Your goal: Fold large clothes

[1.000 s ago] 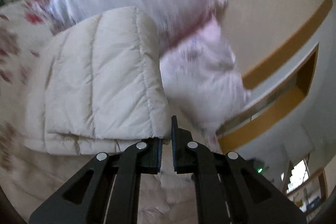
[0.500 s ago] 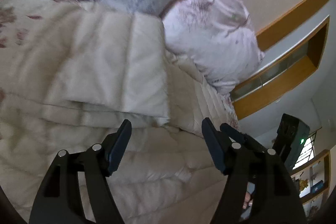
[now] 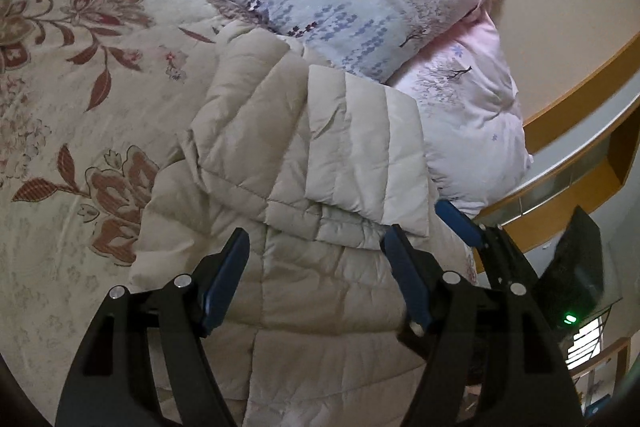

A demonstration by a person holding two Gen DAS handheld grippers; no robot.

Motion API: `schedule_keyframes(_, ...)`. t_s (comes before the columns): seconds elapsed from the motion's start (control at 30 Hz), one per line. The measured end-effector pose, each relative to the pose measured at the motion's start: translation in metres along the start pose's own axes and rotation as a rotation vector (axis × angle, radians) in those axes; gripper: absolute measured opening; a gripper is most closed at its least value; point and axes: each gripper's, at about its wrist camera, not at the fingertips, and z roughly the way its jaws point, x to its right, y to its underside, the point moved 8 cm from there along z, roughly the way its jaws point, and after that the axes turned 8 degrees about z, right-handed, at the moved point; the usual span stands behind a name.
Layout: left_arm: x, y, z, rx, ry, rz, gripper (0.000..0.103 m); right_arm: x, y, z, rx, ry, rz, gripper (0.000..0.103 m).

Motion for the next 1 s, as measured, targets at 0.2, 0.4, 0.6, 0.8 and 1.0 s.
schedule_keyframes(0.2, 0.002, 0.001, 0.008, -0.004, -0.017, 0.015, 0.07, 0.039, 0.009, 0.012, -0.051, -0.038, 0.252, 0.015)
schedule_keyframes(0.4, 0.002, 0.003, 0.015, -0.015, -0.039, 0.027, 0.07, 0.109, 0.044, -0.004, -0.107, -0.118, 0.684, 0.014)
schedule_keyframes(0.6, 0.003, 0.006, 0.018, -0.025, -0.061, 0.057, 0.07, 0.154, 0.08, -0.008, -0.158, -0.13, 0.872, 0.054)
schedule_keyframes(0.8, 0.003, 0.007, 0.023, -0.039, -0.084, 0.073, 0.07, 0.124, 0.044, -0.024, -0.041, -0.126, 0.642, 0.074)
schedule_keyframes(1.0, 0.002, 0.008, 0.025, -0.045, -0.086, 0.064, 0.07, 0.042, 0.007, 0.004, -0.005, 0.052, 0.227, 0.074)
